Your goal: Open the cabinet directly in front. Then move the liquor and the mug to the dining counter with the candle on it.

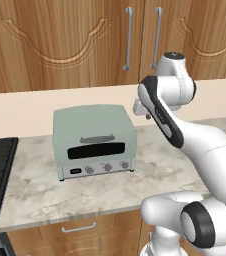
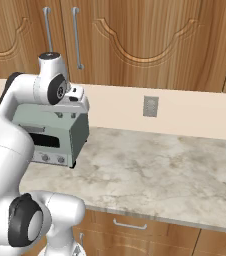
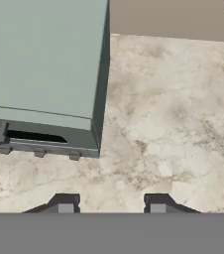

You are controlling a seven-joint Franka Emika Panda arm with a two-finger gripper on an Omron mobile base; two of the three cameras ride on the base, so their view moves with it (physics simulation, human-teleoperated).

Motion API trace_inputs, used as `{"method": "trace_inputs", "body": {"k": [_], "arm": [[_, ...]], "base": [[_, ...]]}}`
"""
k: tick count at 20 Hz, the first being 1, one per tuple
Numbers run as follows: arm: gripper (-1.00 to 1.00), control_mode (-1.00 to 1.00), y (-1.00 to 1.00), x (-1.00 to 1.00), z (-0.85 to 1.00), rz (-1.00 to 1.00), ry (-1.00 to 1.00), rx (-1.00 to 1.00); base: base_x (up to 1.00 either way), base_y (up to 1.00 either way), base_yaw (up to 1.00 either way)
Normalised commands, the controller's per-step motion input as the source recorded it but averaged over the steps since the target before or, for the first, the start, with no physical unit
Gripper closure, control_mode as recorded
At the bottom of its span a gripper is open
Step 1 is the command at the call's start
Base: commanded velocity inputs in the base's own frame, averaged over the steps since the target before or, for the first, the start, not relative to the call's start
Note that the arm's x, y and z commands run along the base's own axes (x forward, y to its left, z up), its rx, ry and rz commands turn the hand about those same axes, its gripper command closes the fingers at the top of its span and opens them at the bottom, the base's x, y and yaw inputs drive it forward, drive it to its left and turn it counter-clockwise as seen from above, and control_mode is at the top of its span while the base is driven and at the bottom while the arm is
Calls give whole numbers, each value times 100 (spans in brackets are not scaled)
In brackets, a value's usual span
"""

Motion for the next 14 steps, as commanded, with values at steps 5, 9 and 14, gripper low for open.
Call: {"method": "trace_inputs", "body": {"k": [5, 9, 14], "arm": [[-100, -100, 0, 0, 0, 0, 1, 0], [-100, -100, 0, -46, 20, 2, -28, -5], [-100, -100, -1, -89, 43, 0, -62, -6]], "base": [[0, 0, 0], [0, 0, 0], [0, 0, 0]]}}
